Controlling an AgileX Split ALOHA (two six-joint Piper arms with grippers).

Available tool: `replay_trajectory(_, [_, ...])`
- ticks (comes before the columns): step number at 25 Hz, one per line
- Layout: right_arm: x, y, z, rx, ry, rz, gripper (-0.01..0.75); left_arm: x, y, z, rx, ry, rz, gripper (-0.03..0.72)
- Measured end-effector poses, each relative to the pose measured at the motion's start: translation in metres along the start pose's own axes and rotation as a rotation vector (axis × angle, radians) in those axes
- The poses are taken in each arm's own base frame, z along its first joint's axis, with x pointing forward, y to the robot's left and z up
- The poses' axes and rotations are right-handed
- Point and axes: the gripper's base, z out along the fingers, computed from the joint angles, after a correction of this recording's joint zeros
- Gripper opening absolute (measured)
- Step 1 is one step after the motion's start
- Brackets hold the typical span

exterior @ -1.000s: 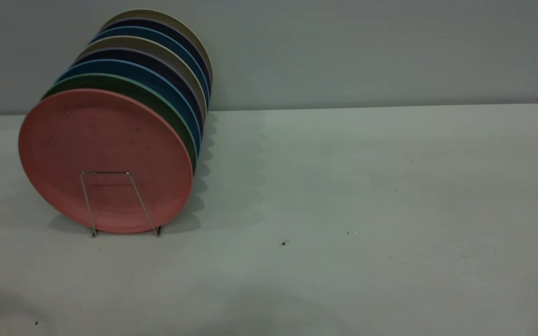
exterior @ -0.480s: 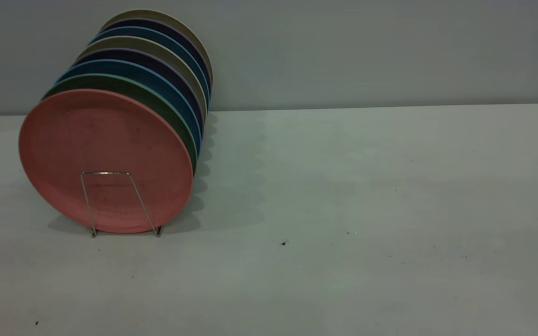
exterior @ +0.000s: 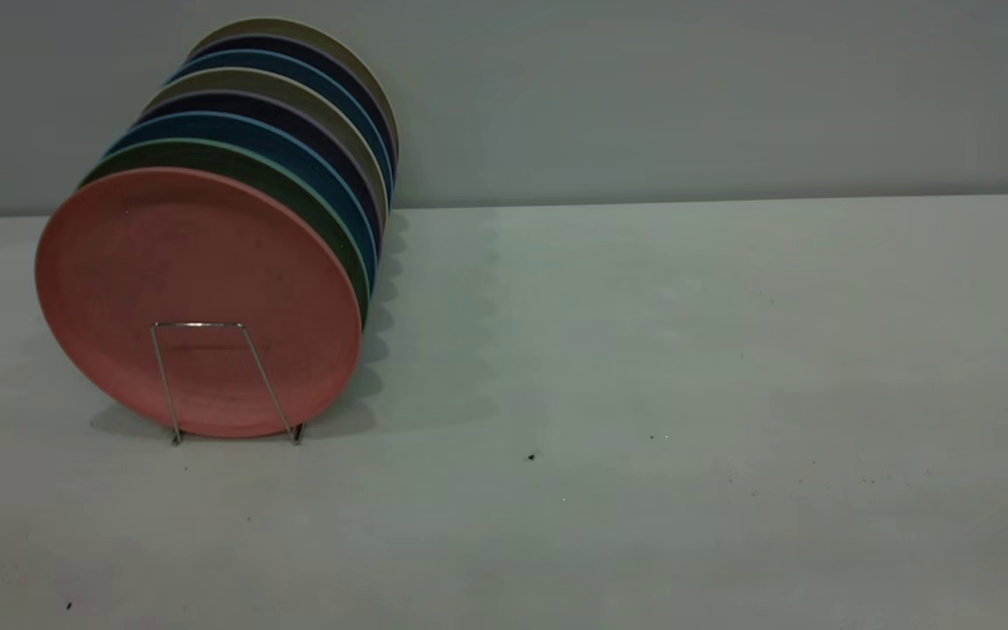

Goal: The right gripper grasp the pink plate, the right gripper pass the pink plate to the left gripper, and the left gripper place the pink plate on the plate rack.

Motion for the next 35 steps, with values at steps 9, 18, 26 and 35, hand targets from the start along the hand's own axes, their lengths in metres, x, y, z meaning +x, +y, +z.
replay_trajectory(9, [0.025, 0.006, -0.005, -0.009, -0.084, -0.104, 0.438, 0.04, -0.003, 0.012, -0.009, -0.094, -0.003, 0.497])
replay_trajectory(18, [0.046, 0.002, -0.004, 0.063, -0.127, -0.148, 0.438, 0.048, -0.004, 0.008, -0.013, -0.166, -0.001, 0.497])
replay_trajectory(26, [0.048, 0.0, 0.002, 0.08, -0.193, -0.137, 0.438, 0.048, -0.003, 0.008, 0.003, -0.168, 0.014, 0.497])
replay_trajectory(35, [0.047, 0.0, 0.003, 0.082, -0.206, -0.119, 0.438, 0.048, -0.003, 0.008, 0.011, -0.169, 0.023, 0.497])
